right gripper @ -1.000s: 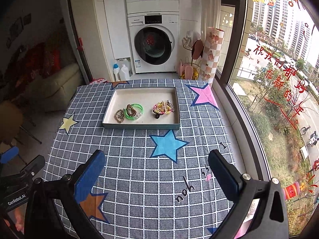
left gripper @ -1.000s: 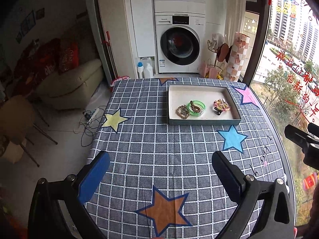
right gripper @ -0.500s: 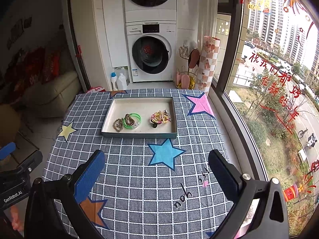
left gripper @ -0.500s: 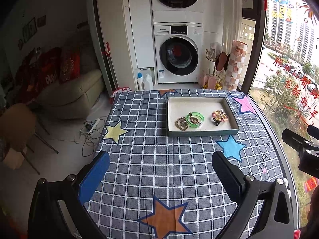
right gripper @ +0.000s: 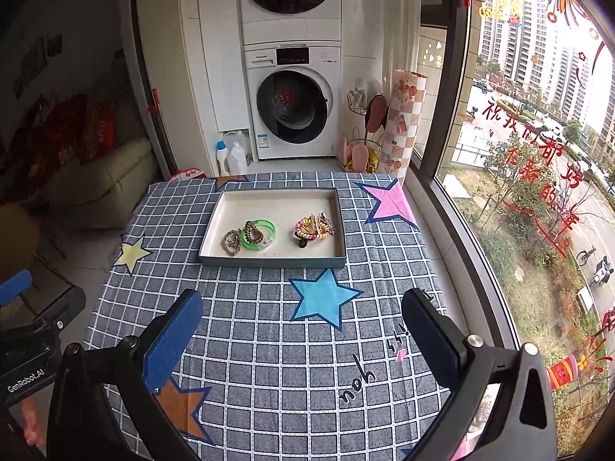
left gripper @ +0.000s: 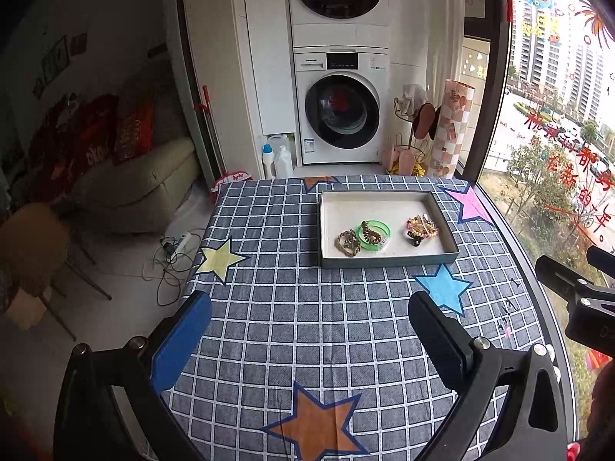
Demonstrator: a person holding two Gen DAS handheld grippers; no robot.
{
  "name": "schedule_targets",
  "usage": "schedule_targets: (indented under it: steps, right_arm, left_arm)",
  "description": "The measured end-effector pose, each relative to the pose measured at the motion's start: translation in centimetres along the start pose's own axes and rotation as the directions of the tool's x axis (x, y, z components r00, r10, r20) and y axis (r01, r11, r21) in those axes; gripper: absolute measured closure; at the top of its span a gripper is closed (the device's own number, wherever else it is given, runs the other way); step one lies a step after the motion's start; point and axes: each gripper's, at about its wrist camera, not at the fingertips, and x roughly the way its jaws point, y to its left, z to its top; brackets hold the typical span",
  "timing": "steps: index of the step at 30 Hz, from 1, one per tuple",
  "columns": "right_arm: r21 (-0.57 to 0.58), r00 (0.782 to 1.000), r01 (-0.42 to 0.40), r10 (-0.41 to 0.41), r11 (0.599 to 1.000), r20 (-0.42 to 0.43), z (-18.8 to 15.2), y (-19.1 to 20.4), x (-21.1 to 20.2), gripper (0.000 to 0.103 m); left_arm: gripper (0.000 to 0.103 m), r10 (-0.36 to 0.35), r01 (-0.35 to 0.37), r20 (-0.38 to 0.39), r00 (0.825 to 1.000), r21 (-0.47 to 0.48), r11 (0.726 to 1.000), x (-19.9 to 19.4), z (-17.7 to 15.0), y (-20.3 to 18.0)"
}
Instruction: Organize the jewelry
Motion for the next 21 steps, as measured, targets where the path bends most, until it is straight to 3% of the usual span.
schedule_targets:
  steps: [21]
  right_arm:
    - [-0.001,1.000,-0.002,0.002,1.000,-0.004,-0.04,0.42,0.20,0.000]
  left_arm:
    - [0.000,-0.002,0.002,-0.010,1.000,-0.004,1.000,0.31,0.26,-0.08]
